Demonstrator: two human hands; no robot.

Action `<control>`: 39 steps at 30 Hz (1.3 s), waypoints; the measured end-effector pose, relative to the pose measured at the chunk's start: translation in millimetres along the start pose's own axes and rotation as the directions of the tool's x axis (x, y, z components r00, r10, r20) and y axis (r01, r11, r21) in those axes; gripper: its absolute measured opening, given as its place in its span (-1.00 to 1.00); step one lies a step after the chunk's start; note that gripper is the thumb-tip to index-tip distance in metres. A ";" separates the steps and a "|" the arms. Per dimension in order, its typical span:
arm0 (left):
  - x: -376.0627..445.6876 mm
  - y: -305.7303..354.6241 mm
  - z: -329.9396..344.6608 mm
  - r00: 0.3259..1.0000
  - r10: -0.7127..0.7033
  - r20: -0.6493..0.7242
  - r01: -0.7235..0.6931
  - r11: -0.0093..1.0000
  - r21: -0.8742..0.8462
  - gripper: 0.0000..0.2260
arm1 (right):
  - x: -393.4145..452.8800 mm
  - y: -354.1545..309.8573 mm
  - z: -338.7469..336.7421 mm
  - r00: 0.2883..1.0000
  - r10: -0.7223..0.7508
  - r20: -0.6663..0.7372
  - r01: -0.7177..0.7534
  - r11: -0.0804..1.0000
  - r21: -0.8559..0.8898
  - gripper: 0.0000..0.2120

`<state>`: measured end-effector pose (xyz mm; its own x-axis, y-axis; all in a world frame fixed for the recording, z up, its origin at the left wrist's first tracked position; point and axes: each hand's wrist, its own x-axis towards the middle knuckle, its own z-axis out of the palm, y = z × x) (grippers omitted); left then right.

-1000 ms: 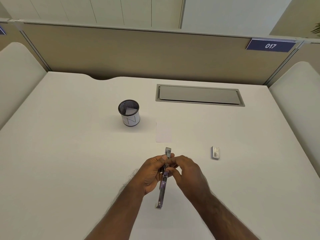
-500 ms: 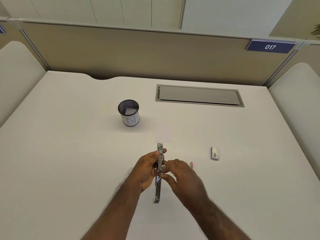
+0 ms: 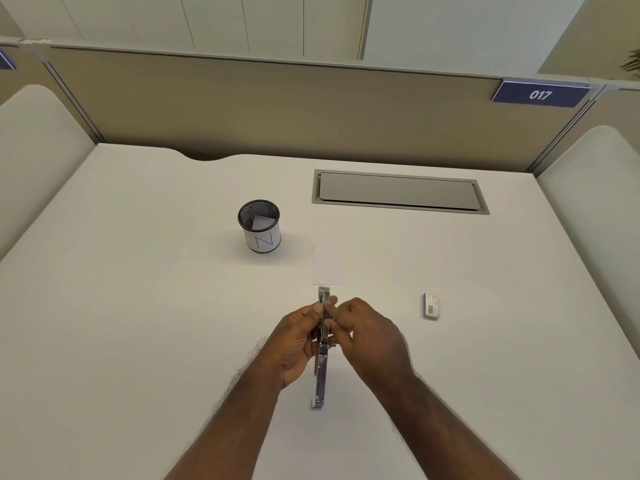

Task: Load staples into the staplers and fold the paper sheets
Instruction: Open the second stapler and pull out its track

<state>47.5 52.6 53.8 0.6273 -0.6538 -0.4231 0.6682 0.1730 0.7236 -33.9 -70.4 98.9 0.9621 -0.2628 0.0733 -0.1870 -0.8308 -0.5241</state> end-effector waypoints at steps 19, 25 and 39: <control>0.4 -10.6 -3.3 0.998 -0.054 -0.026 0.055 0.998 0.043 -0.68 | -1.3 -0.6 -4.7 0.991 -0.012 0.133 0.036 0.983 -0.179 -0.79; 0.0 -14.0 -0.6 0.998 -0.062 -0.027 0.064 0.993 0.097 -0.69 | 5.1 -0.7 -2.2 0.974 0.139 0.176 -0.114 0.982 -0.148 -0.88; -1.3 -19.6 -4.7 0.992 -0.104 -0.077 0.112 0.988 0.109 -0.72 | 5.4 8.7 0.0 0.959 0.082 0.271 -0.071 0.996 -0.051 -0.92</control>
<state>35.5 53.6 37.7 0.5834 -0.6095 -0.5368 0.6868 0.0174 0.7267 -30.3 -79.0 94.7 0.9611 -0.1877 -0.2027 -0.2650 -0.8338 -0.4843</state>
